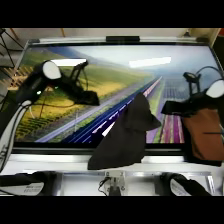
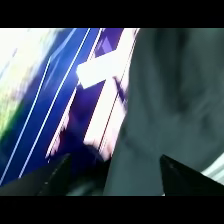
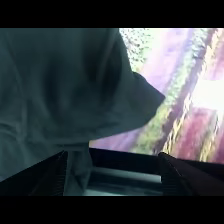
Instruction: Fold the shirts.
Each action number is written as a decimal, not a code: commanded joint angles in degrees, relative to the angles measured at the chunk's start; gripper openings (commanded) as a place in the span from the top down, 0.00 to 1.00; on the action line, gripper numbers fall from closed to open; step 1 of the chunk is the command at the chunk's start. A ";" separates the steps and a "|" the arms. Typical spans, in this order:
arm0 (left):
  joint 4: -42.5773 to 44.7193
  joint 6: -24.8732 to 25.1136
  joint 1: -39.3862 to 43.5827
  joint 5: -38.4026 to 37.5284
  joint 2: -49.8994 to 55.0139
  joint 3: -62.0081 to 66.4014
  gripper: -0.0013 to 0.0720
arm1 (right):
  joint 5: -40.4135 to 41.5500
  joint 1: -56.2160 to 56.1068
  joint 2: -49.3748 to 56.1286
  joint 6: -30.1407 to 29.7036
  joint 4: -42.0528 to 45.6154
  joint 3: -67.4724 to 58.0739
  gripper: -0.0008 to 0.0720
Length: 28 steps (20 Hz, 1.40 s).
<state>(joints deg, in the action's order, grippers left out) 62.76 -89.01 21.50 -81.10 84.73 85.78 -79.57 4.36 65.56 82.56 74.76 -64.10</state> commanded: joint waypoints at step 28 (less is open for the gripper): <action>-12.61 5.07 11.61 20.55 -8.50 -40.54 0.94 | -1.90 2.01 22.32 -11.10 -9.92 -4.63 0.87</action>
<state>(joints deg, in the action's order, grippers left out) 45.30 -85.25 35.81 -58.08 78.08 41.39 -79.13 5.98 90.19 72.55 65.41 -65.54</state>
